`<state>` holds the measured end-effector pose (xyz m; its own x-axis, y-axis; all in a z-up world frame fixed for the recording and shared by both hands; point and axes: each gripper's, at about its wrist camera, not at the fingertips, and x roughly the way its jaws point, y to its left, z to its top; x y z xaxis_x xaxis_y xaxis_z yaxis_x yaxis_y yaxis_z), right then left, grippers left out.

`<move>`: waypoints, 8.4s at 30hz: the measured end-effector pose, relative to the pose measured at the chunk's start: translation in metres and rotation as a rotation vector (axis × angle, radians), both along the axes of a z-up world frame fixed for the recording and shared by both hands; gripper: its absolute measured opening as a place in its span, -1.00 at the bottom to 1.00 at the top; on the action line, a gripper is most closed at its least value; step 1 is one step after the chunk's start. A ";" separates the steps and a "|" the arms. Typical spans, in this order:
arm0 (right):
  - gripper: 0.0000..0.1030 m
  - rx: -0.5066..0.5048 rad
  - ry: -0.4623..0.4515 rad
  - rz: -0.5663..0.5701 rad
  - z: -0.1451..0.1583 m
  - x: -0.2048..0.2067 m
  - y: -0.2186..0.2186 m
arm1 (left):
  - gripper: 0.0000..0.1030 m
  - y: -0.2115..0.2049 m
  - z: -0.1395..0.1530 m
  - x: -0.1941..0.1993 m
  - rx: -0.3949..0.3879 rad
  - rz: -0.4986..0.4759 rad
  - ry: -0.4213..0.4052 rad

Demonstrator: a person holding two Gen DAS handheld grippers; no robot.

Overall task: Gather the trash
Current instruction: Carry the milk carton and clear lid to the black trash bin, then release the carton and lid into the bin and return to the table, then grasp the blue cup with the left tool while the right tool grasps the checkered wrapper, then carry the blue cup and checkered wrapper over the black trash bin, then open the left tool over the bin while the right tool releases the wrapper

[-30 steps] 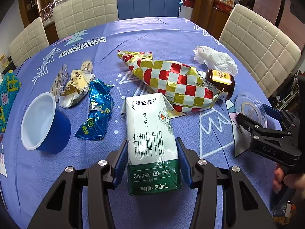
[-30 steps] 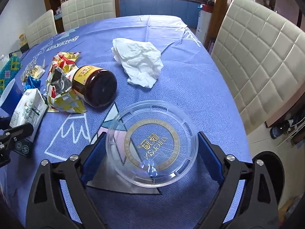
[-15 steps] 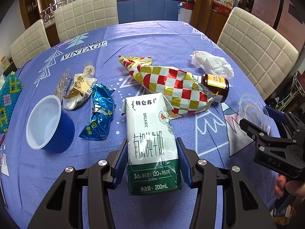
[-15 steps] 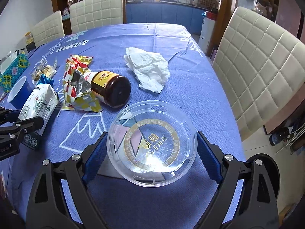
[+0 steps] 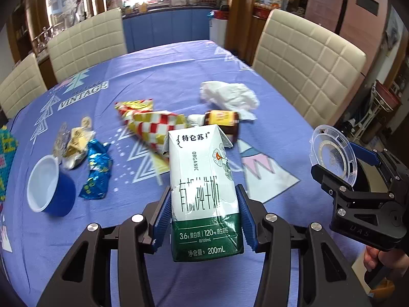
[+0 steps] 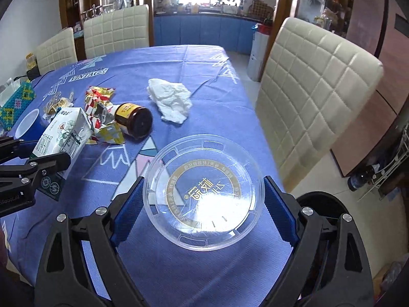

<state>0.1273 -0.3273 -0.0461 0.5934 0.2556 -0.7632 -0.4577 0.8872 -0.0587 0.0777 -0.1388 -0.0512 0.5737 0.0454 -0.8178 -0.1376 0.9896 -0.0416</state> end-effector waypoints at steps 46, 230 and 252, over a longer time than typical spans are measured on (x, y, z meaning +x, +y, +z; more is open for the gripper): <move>0.83 0.013 -0.020 -0.511 0.010 -0.010 -0.224 | -0.08 -0.235 0.014 0.073 0.038 -0.557 -0.035; 0.39 -0.053 -0.063 -0.464 0.005 0.016 -0.199 | -0.43 -0.205 0.003 0.090 0.110 -0.544 -0.088; 0.38 -0.082 -0.036 -0.675 -0.001 -0.025 -0.264 | 0.47 -0.305 0.008 0.087 0.049 -0.735 -0.116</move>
